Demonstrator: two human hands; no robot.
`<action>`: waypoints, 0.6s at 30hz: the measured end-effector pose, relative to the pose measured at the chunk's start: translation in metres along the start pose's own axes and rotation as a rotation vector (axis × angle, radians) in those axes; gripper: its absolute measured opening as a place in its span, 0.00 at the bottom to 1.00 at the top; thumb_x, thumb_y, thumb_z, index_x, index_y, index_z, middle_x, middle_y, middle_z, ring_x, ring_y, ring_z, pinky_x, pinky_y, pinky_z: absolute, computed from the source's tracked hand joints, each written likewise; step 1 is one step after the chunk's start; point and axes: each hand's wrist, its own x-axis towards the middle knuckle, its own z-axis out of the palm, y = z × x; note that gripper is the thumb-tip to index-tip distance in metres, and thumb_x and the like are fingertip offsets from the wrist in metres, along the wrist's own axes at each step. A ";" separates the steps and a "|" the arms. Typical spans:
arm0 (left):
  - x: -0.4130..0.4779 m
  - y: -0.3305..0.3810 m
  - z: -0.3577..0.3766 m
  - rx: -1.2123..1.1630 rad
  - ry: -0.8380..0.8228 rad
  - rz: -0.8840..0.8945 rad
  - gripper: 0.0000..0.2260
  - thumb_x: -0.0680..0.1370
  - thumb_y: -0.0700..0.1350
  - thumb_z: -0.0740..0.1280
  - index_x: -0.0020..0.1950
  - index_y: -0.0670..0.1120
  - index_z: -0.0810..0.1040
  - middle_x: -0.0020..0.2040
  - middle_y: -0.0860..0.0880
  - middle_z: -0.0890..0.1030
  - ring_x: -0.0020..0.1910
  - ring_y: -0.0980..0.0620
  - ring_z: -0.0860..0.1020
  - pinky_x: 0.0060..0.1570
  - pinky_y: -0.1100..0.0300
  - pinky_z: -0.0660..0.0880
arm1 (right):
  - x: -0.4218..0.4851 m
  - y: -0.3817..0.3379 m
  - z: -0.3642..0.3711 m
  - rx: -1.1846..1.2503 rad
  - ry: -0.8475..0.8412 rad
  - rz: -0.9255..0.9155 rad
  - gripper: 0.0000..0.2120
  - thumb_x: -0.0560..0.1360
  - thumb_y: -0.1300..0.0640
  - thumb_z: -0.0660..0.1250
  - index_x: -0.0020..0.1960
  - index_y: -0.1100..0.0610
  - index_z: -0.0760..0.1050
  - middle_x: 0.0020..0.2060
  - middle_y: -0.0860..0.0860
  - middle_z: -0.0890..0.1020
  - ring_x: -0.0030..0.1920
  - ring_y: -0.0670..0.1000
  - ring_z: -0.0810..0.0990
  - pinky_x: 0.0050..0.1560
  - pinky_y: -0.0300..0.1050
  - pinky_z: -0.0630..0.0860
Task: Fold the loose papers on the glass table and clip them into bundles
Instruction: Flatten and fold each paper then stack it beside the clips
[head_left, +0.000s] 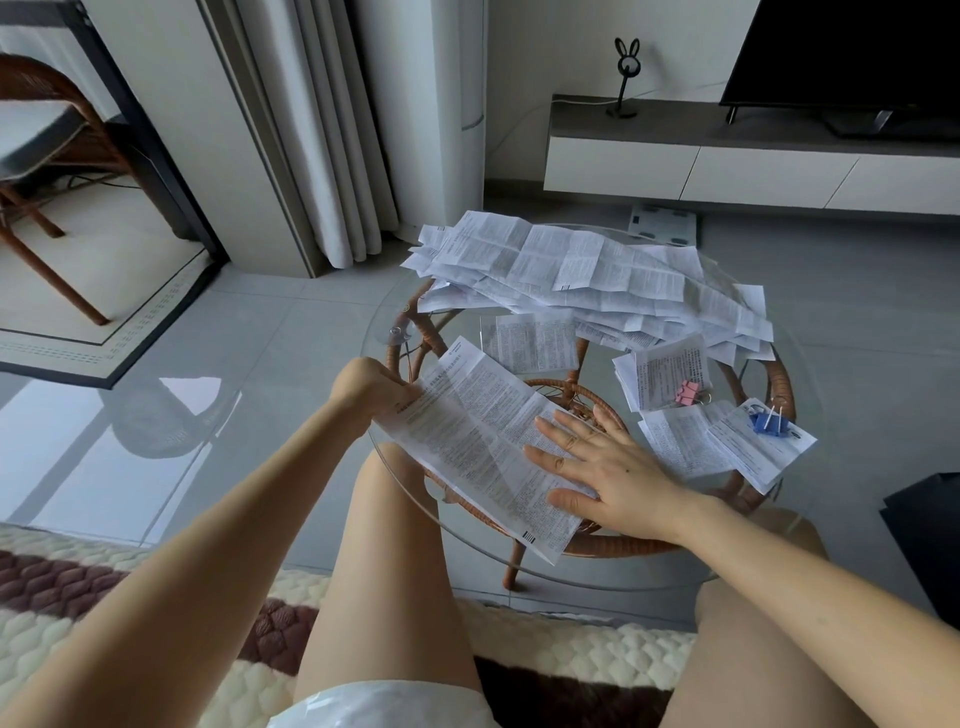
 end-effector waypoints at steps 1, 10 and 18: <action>0.000 0.000 -0.001 0.010 -0.002 -0.002 0.12 0.72 0.47 0.74 0.51 0.41 0.84 0.38 0.48 0.77 0.33 0.54 0.72 0.30 0.64 0.69 | 0.000 0.000 -0.001 0.001 -0.001 0.002 0.35 0.70 0.27 0.29 0.74 0.38 0.46 0.75 0.43 0.42 0.75 0.44 0.35 0.72 0.52 0.30; 0.002 0.000 0.001 0.037 -0.007 -0.009 0.10 0.72 0.43 0.74 0.51 0.40 0.83 0.39 0.48 0.76 0.33 0.54 0.72 0.28 0.65 0.67 | 0.001 -0.001 -0.008 0.009 -0.035 -0.002 0.35 0.69 0.26 0.31 0.73 0.36 0.47 0.75 0.41 0.43 0.75 0.43 0.37 0.73 0.53 0.32; 0.003 -0.002 0.000 0.081 -0.020 0.017 0.08 0.74 0.42 0.72 0.51 0.40 0.83 0.39 0.49 0.77 0.38 0.51 0.73 0.30 0.64 0.68 | 0.002 0.000 -0.014 -0.006 -0.084 -0.013 0.35 0.67 0.24 0.31 0.72 0.34 0.46 0.74 0.39 0.41 0.74 0.42 0.35 0.73 0.55 0.32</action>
